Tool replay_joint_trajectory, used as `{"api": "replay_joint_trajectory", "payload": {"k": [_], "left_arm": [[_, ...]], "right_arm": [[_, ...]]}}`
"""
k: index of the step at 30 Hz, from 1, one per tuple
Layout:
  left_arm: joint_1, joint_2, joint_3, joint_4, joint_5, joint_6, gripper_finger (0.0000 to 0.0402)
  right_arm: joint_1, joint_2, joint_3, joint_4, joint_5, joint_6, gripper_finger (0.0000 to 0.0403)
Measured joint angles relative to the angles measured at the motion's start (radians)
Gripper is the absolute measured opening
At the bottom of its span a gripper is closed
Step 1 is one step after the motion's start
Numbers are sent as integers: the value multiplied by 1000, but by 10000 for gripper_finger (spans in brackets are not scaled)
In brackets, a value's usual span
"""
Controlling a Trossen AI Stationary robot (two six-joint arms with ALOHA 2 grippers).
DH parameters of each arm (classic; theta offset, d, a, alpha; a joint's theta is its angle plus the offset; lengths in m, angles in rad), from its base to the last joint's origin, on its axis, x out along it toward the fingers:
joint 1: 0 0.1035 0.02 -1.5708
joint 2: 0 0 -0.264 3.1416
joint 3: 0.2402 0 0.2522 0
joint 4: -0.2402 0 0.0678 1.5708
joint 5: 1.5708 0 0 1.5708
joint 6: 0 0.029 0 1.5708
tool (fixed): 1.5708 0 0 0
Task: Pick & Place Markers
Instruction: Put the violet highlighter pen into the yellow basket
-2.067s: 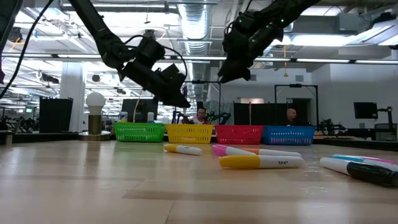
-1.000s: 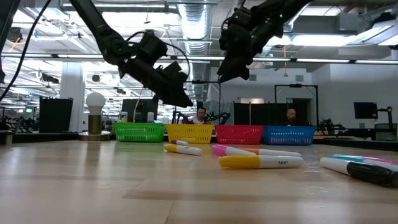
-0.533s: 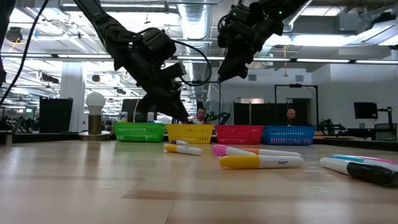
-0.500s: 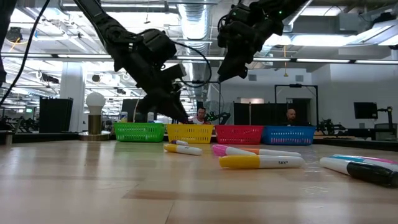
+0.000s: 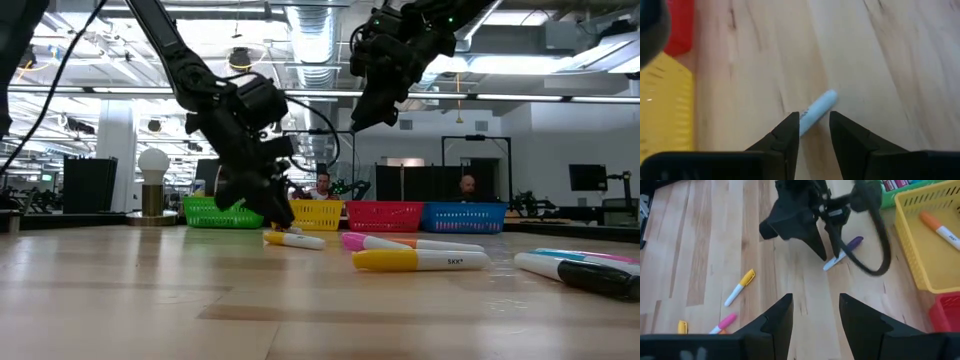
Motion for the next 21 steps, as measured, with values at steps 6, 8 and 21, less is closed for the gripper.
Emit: {"api": "replay_joint_trajectory", "payload": {"k": [6, 8, 21], "left_arm": [[-3, 37, 4, 25, 6, 2, 108], [-3, 37, 3, 22, 12, 2, 108], [-3, 39, 5, -36, 2, 22, 108]], "right_arm": [[0, 0, 0, 1, 0, -4, 147], [0, 0, 0, 1, 0, -4, 146], [0, 0, 0, 1, 0, -19, 141]]}}
